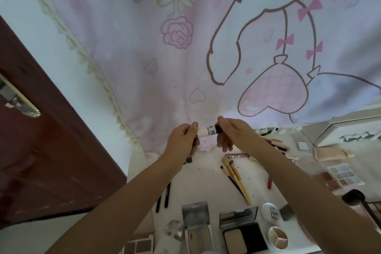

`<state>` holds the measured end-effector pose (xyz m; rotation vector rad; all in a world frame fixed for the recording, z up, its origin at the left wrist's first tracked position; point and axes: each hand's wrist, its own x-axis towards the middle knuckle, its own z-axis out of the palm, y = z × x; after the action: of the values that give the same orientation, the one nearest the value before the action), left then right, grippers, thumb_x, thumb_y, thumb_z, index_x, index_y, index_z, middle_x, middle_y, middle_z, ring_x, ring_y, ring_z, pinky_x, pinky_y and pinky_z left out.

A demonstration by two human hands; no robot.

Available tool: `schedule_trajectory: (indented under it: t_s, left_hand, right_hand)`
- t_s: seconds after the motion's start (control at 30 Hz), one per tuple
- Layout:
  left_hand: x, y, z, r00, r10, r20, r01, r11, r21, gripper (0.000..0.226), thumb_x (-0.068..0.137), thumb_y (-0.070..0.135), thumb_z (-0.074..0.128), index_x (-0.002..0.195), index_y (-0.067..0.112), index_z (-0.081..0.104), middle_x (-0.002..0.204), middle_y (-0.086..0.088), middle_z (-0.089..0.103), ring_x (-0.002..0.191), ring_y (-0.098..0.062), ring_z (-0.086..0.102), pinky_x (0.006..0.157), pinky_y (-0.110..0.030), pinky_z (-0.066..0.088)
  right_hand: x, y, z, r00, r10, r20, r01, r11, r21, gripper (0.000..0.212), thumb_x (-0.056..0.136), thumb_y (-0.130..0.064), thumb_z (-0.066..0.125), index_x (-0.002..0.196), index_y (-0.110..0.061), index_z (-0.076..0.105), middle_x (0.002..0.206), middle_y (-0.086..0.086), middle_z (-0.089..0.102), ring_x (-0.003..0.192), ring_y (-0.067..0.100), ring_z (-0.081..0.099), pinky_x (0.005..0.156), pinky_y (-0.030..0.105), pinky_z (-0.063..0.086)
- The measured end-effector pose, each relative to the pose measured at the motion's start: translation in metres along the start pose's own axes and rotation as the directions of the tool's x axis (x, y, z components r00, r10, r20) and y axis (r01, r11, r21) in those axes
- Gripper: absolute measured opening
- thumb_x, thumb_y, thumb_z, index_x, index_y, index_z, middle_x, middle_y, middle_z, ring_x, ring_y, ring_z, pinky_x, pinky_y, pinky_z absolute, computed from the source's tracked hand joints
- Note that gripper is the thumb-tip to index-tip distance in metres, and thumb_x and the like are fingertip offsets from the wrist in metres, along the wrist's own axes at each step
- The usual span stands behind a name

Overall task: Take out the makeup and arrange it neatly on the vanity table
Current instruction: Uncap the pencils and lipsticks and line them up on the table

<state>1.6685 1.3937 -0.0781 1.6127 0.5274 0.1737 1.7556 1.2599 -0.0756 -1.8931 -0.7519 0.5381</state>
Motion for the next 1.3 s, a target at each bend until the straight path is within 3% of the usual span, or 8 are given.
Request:
schedule_trajectory:
  t_s: [0.1,0.23,0.4,0.57,0.73,0.93,1.13,1.3]
  left_hand:
    - [-0.001,-0.003,-0.002,1.0,0.001,-0.015,-0.001,1.0,0.013,0.033,0.097,0.025,0.042,0.068,0.009,0.045,0.038,0.008,0.049,0.032,-0.008,0.032,0.034,-0.017,0.025]
    - [0.0,-0.004,-0.005,0.998,-0.026,-0.056,0.025,1.0,-0.013,0.03,0.096,0.025,0.044,0.072,0.007,0.05,0.041,0.008,0.049,0.037,-0.011,0.034,0.035,-0.016,0.027]
    - [-0.002,-0.005,-0.003,1.0,-0.017,-0.026,0.017,1.0,0.006,0.03,0.095,0.025,0.046,0.07,0.01,0.052,0.043,0.006,0.053,0.037,-0.011,0.04,0.04,-0.021,0.033]
    - [-0.001,-0.006,-0.006,0.999,-0.02,-0.041,0.019,1.0,-0.025,0.027,0.094,0.024,0.048,0.072,0.01,0.054,0.045,0.006,0.056,0.038,-0.011,0.042,0.044,-0.024,0.034]
    - [-0.001,-0.009,-0.007,1.0,-0.013,-0.013,0.013,0.999,-0.036,0.02,0.092,0.019,0.052,0.073,0.014,0.058,0.05,0.006,0.061,0.041,-0.01,0.046,0.045,-0.024,0.038]
    - [-0.001,-0.012,-0.016,0.997,0.045,0.059,-0.047,0.998,0.043,0.019,0.08,0.005,0.066,0.076,0.023,0.063,0.071,0.0,0.069,0.064,-0.021,0.057,0.064,-0.033,0.043]
    - [-0.001,-0.014,-0.016,0.984,0.174,0.031,-0.177,0.977,0.116,0.037,0.074,-0.001,0.07,0.066,0.035,0.064,0.066,0.009,0.067,0.064,-0.029,0.057,0.063,-0.036,0.049]
    - [-0.004,-0.017,-0.015,0.926,0.373,0.05,-0.359,0.837,0.414,0.02,0.071,0.005,0.074,0.077,0.022,0.066,0.088,-0.001,0.069,0.077,-0.02,0.064,0.069,-0.033,0.055]
  right_hand:
    - [-0.001,0.001,-0.003,0.993,-0.121,0.001,0.12,0.984,-0.135,0.019,0.093,-0.018,0.049,0.076,-0.024,0.054,0.061,-0.011,0.061,0.049,0.0,0.055,0.052,0.016,0.048]
    - [-0.003,0.004,-0.007,0.988,-0.146,0.048,0.143,0.988,0.05,0.034,0.086,-0.009,0.06,0.1,-0.038,0.051,0.097,-0.013,0.06,0.081,0.004,0.062,0.069,0.022,0.056]
    - [-0.001,-0.003,-0.003,0.997,-0.02,0.071,0.027,0.996,-0.09,0.023,0.095,-0.027,0.045,0.075,-0.022,0.056,0.054,-0.008,0.062,0.047,0.007,0.056,0.052,0.019,0.047]
    - [-0.001,0.006,-0.006,0.988,-0.148,0.05,0.146,0.989,0.04,0.033,0.084,-0.009,0.061,0.097,-0.038,0.053,0.091,-0.013,0.06,0.079,0.003,0.061,0.069,0.023,0.055]
    - [0.0,0.004,-0.002,0.999,-0.009,0.039,0.008,1.0,0.024,0.02,0.093,-0.023,0.047,0.077,-0.023,0.059,0.055,-0.008,0.063,0.049,0.007,0.057,0.052,0.021,0.049]
    - [-0.003,0.005,-0.008,0.997,-0.073,0.028,0.068,0.985,0.161,0.033,0.084,0.007,0.056,0.088,-0.025,0.061,0.082,-0.005,0.064,0.07,0.006,0.062,0.064,0.016,0.053]
    - [-0.005,0.004,-0.007,0.998,0.033,0.045,-0.035,0.998,0.052,0.018,0.092,-0.02,0.05,0.078,-0.023,0.061,0.058,-0.007,0.063,0.047,0.008,0.054,0.051,0.022,0.046]
    - [-0.011,0.005,-0.004,0.996,-0.081,-0.032,0.083,0.996,0.045,0.023,0.084,-0.006,0.061,0.083,-0.028,0.061,0.068,-0.005,0.058,0.055,0.0,0.054,0.062,0.014,0.05]
